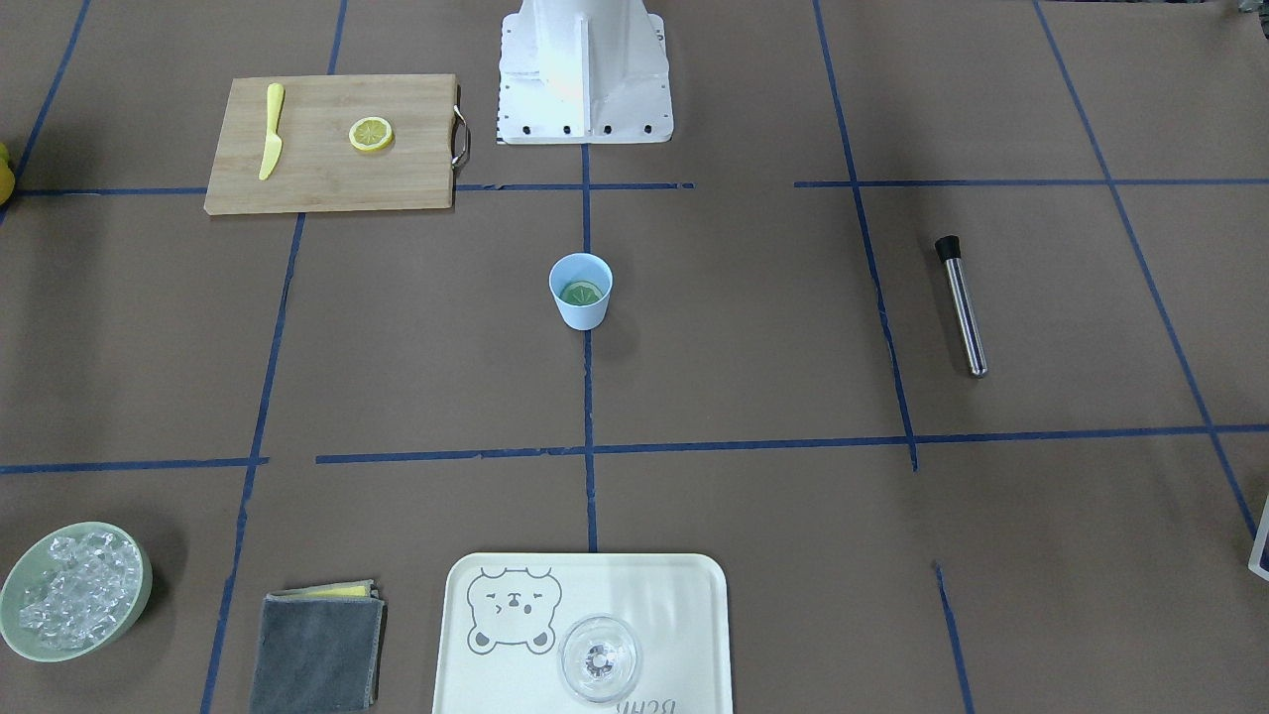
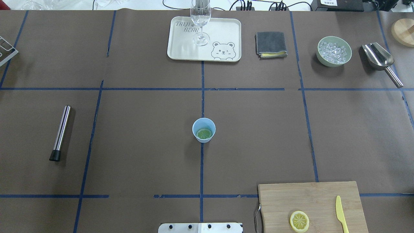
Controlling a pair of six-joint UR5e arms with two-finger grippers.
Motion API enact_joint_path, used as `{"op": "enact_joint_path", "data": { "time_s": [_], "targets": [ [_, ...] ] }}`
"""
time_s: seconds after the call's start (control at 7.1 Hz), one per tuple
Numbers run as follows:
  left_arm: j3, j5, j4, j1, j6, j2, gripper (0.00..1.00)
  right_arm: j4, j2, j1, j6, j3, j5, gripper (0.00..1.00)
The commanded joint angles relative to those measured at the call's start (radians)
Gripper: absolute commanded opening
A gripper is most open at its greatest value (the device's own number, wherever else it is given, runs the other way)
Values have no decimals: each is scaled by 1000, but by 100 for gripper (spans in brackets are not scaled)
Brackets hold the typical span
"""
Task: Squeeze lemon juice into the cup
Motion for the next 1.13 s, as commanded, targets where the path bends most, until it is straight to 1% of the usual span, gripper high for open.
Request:
{"op": "enact_joint_path", "data": {
  "time_s": [0.0,0.14,0.28,0.42,0.56,0.7,0.99],
  "targets": [
    [-24,-1,21,-4,-128,1,100,-9,0,21,-11,-9,33,100],
    [-35,5,23,-6,-125,2,100,-3,-12,20,-11,-19,35,100],
    [-42,6,23,-4,-124,2,100,3,-10,20,-11,-60,44,100],
    [-59,10,21,-11,-112,6,100,5,-29,21,-17,-59,73,100],
    [-102,10,24,-12,-52,50,100,49,-47,20,-15,-58,59,100],
    [-137,10,29,-14,-49,107,100,80,-46,20,-5,-59,58,100],
    [-110,13,29,-3,-46,100,100,78,-27,4,-6,-64,-5,100]
  ]
}}
